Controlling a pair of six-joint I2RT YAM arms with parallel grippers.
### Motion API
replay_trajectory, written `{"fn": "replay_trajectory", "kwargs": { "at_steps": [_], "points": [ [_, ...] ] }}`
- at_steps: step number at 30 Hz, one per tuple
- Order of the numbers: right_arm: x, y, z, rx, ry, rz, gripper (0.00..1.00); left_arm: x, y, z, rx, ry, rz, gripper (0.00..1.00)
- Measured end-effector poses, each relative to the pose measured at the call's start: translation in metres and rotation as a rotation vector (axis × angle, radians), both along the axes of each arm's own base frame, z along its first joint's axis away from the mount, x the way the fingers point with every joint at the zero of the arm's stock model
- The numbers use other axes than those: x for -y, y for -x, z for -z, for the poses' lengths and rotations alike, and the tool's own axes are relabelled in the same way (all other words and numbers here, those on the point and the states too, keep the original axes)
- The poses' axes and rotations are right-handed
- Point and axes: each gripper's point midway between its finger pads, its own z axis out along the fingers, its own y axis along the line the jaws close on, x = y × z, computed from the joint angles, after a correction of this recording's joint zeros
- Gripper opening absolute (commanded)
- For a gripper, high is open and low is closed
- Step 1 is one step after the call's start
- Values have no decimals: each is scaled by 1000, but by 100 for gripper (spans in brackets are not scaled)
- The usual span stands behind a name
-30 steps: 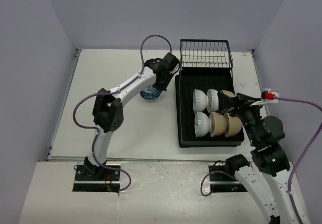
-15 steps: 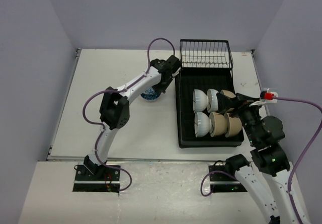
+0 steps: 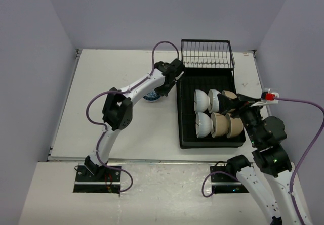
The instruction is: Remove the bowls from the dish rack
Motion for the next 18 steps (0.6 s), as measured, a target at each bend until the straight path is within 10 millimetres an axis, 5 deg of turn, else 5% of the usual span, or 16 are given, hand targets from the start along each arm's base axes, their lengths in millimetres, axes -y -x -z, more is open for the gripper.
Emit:
{"fn": "replay_trajectory", "kwargs": {
  "at_steps": [9,18],
  "points": [
    [-3,1,0,1,4,-17,99,-1,1,16,-27,-33,18,7],
    [-5,-1,3,-12,9,-26,99,-6,-3,16,-9,-66,22,41]
  ]
}}
